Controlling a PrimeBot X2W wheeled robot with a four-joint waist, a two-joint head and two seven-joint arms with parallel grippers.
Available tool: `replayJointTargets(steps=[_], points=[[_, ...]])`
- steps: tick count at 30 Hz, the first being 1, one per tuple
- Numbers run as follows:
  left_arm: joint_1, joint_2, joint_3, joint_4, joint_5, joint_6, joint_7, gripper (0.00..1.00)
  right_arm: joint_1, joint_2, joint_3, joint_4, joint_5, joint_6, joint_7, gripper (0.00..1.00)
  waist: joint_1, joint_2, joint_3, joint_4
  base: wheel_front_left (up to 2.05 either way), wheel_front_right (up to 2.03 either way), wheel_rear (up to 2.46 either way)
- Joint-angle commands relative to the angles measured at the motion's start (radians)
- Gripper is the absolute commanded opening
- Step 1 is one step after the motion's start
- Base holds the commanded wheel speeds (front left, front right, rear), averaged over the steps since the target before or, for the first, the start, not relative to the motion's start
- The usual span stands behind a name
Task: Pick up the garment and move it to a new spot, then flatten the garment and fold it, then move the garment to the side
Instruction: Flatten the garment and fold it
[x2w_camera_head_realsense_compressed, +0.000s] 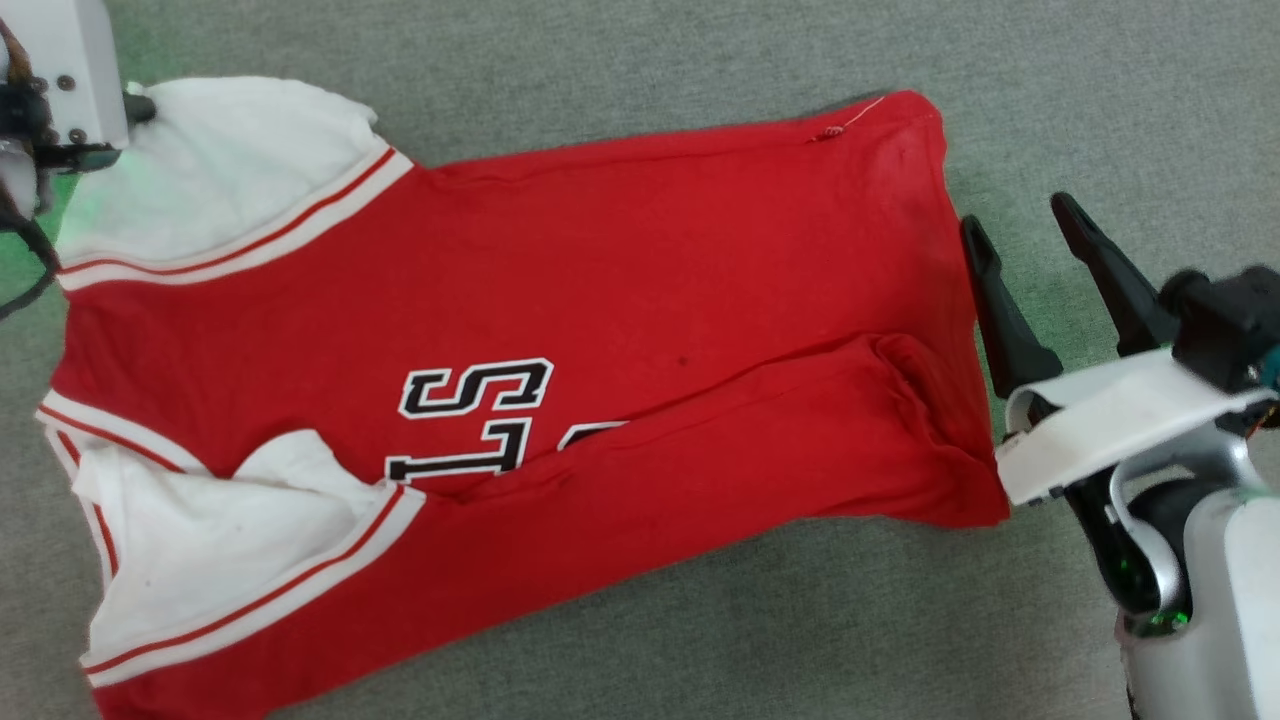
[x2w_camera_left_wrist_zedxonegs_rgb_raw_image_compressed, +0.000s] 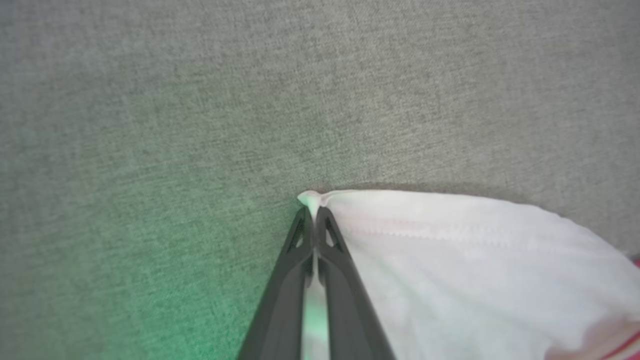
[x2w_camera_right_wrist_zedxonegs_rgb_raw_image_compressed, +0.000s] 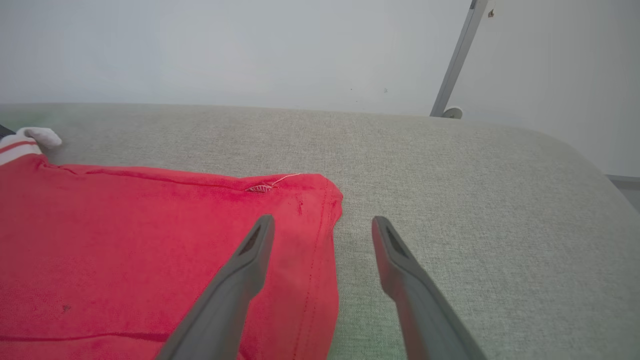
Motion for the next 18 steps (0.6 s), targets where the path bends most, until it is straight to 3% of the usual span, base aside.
replayJointTargets(steps=[1, 8, 18], points=[[0.099, -0.037, -0.029, 0.006, -0.006, -0.005, 0.012, 0.0, -0.025, -0.005, 0.004, -0.001, 0.008, -0.002, 0.025, 1.0, 0.0001, 0.0, -0.002, 0.004, 0.0, 0.0, 0.0], [0.081, -0.049, -0.025, -0.015, -0.001, -0.002, -0.006, 0.0, -0.152, -0.027, 0.012, 0.067, 0.05, -0.002, 0.215, 1.0, 0.0001, 0.0, -0.002, 0.03, 0.0, 0.0, 0.0], [0.061, -0.068, -0.023, -0.037, 0.007, -0.004, -0.029, 0.0, -0.375, -0.062, 0.046, 0.308, 0.1, -0.002, 0.481, 1.0, 0.0001, 0.0, 0.012, 0.071, 0.0, 0.0, 0.0]])
